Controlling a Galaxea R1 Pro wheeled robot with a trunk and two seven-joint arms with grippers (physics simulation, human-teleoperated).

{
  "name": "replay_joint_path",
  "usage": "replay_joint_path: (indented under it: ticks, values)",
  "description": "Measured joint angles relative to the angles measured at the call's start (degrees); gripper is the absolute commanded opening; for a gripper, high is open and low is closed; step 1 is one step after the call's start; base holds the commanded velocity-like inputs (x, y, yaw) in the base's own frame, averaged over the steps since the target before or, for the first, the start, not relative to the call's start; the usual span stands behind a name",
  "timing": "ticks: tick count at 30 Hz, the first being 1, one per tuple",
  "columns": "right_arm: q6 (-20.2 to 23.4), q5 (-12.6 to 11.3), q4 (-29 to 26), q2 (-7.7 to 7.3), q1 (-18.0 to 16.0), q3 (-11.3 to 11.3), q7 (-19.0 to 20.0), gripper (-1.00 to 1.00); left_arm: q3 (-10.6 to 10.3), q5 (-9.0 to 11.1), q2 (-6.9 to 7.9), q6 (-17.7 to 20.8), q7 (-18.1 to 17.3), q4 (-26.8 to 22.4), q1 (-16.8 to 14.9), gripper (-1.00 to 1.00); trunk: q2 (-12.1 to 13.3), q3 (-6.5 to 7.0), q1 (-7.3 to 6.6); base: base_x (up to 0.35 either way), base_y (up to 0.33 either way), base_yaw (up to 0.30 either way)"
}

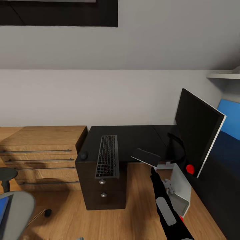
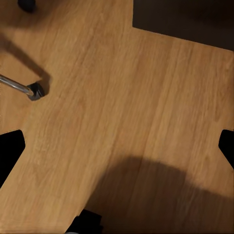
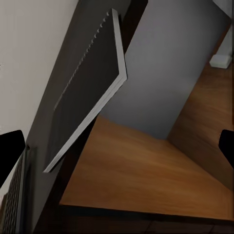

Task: In the bedroom, organize the workspace by keeping the computer under the desk, ensuring the monitor is on the desk, placing the keyboard on the desk next to the monitor, placing the mouse on the desk next to the keyboard, moving the folder from the swivel chair onto the desk next to the mouse, stacking the notebook on top of the folder with the pen on top of the notebook, and positioning the swivel chair next to the desk.

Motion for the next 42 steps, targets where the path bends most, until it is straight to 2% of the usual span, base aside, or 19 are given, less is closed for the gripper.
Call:
replay_joint_path:
  ticks: [15,23,30,31,32,39,42]
  values:
    - [0.2,0.1,0.0,-0.04,0.0,0.0,0.0,1.0,0.0,0.0,0.0,-0.1,0.1,0.0,0.0,1.0,0.0,0.0,-0.02,-0.026,0.0,0.0]
    - [0.5,0.1,1.0,-0.3,0.0,0.1,-0.1,1.0,0.1,0.0,0.0,-0.1,0.1,0.1,0.0,1.0,3.2,1.43,-1.77,0.0,0.0,0.0]
    - [0.9,0.4,9.1,-0.71,0.0,0.5,0.0,1.0,0.2,0.0,0.06,-0.1,0.1,1.8,0.0,1.0,6.0,2.69,-3.31,0.0,0.0,0.0]
    - [1.5,1.6,15.3,-1.92,0.0,0.7,0.1,1.0,0.3,0.0,0.08,-0.1,0.1,2.3,0.0,1.0,6.4,2.86,-3.53,0.0,0.0,0.0]
    - [1.5,2.2,18.6,-2.32,0.0,0.7,0.1,1.0,0.3,-0.1,0.08,-0.1,0.1,2.4,0.0,1.0,6.8,3.04,-3.75,0.0,0.0,0.0]
    - [0.8,4.3,31.4,-2.93,0.0,1.1,0.1,1.0,0.3,0.0,-0.03,-0.1,0.0,2.5,0.0,1.0,9.6,4.3,-5.28,0.0,0.0,0.0]
    - [-0.5,6.1,35.7,-3.13,0.0,1.1,0.1,1.0,0.3,0.0,-0.08,-0.1,0.0,2.5,0.0,1.0,10.8,4.84,-5.94,0.0,0.0,0.0]
